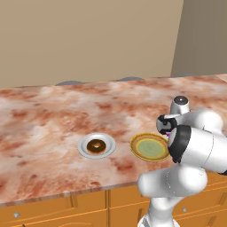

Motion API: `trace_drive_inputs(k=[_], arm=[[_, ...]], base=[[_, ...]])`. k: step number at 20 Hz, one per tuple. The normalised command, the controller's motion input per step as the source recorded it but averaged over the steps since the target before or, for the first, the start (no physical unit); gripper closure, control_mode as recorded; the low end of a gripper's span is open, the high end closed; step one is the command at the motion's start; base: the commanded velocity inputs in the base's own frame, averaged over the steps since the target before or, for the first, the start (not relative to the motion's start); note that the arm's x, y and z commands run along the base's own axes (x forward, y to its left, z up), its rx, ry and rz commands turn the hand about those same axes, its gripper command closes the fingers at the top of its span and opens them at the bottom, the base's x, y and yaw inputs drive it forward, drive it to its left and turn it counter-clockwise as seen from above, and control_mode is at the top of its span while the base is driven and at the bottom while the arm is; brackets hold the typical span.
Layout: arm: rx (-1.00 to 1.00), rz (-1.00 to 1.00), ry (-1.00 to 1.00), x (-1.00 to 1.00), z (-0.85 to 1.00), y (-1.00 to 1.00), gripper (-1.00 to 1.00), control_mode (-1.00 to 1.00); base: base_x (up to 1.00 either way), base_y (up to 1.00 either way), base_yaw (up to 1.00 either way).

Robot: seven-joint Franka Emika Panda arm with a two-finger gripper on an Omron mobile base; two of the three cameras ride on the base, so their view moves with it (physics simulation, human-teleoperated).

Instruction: Place the pastries on the plates.

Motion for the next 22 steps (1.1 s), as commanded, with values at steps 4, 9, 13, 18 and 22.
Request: trace_drive_inputs(k=[4, 9, 13, 18, 22], arm=[[0.02, 0.0, 0.0, 0.16, -0.17, -0.06, -1.0, -1.0], [0.04, 0.0, 0.0, 0.15, -0.22, -0.03, -1.0, -1.0], [0.04, 0.0, 0.0, 0.17, -0.17, -0.04, -1.0, -1.0], [0.0, 0.0, -0.01, 0.22, -0.1, -0.07, -1.0, -1.0], [0.0, 0.01, -0.02, 0.32, -0.16, -0.12, -1.0, -1.0]], base=[[0.0, 0.0, 0.0], [0.0, 0.0, 0.0], [0.0, 0.0, 0.0], [0.0, 0.0, 0.0], [0.0, 0.0, 0.0]])
